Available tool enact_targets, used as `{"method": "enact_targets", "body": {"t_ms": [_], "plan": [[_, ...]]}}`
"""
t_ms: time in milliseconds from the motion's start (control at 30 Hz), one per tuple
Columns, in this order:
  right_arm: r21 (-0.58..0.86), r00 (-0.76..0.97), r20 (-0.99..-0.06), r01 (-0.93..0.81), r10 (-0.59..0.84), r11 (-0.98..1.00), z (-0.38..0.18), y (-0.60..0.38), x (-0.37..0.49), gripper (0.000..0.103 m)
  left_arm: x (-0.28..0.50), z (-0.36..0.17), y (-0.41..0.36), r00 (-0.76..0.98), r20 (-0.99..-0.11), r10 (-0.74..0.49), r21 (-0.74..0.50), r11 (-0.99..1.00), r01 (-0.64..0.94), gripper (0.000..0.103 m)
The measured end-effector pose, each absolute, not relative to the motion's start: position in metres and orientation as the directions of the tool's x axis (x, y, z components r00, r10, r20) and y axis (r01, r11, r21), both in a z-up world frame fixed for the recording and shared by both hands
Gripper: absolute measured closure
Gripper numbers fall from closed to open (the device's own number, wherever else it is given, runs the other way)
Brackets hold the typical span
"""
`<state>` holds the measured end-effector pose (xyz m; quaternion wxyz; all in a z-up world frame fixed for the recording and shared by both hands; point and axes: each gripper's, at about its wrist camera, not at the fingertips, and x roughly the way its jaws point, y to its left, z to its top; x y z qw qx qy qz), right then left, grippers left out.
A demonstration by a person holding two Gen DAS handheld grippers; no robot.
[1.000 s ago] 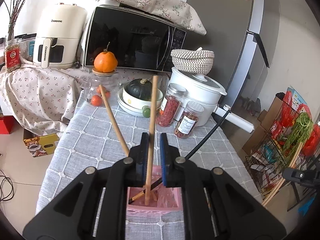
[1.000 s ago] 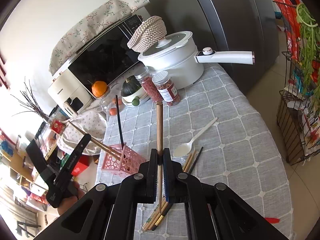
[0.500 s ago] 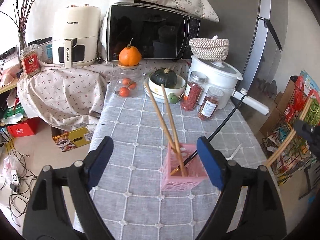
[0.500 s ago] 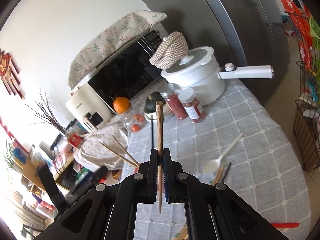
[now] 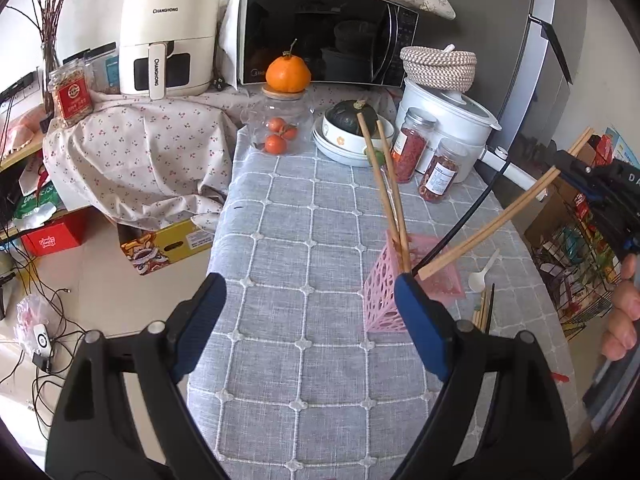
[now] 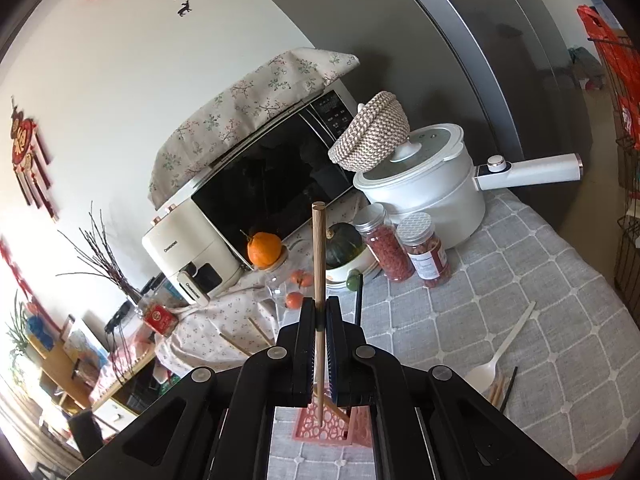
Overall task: Organize utensils
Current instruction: 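Insert the wooden chopstick into the pink basket and open the right gripper, then close the left gripper on a wooden chopstick while the right gripper moves toward the red spoon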
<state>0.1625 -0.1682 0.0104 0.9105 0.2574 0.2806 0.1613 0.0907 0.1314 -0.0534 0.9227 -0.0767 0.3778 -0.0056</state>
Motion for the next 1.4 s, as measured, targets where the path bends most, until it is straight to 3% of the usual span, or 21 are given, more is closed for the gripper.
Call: {"method": "enact_targets", "body": {"t_ms": [533, 667, 733, 867, 1167, 1400], "plan": [[0.505, 0.705, -0.578, -0.087, 0.412, 0.859, -0.047, -0.129, 0.192, 0.098, 0.091, -0.058, 0.129, 0.7, -0.707, -0.096, -0.154, 0.988, -0.021, 0.017], [0.519, 0.683, -0.592, -0.083, 0.428, 0.85, -0.053, -0.128, 0.196, 0.093, 0.091, -0.06, 0.123, 0.695, -0.711, -0.108, -0.151, 0.988, -0.002, 0.017], [0.532, 0.676, -0.591, -0.082, 0.439, 0.843, -0.053, -0.132, 0.197, 0.087, 0.091, -0.06, 0.12, 0.688, -0.717, -0.11, -0.146, 0.989, 0.007, 0.017], [0.558, 0.688, -0.572, -0.073, 0.447, 0.827, -0.044, -0.143, 0.194, 0.05, 0.091, -0.061, 0.115, 0.673, -0.73, -0.118, -0.143, 0.99, 0.019, 0.017], [0.509, 0.693, -0.573, -0.118, 0.438, 0.853, -0.014, -0.175, 0.179, 0.041, 0.087, -0.065, 0.097, 0.637, -0.756, -0.153, -0.138, 0.988, 0.073, 0.017], [0.386, 0.652, -0.658, -0.139, 0.378, 0.912, -0.012, -0.2, 0.155, 0.033, 0.087, -0.077, 0.073, 0.56, -0.806, -0.192, -0.138, 0.981, 0.137, 0.017]]}}
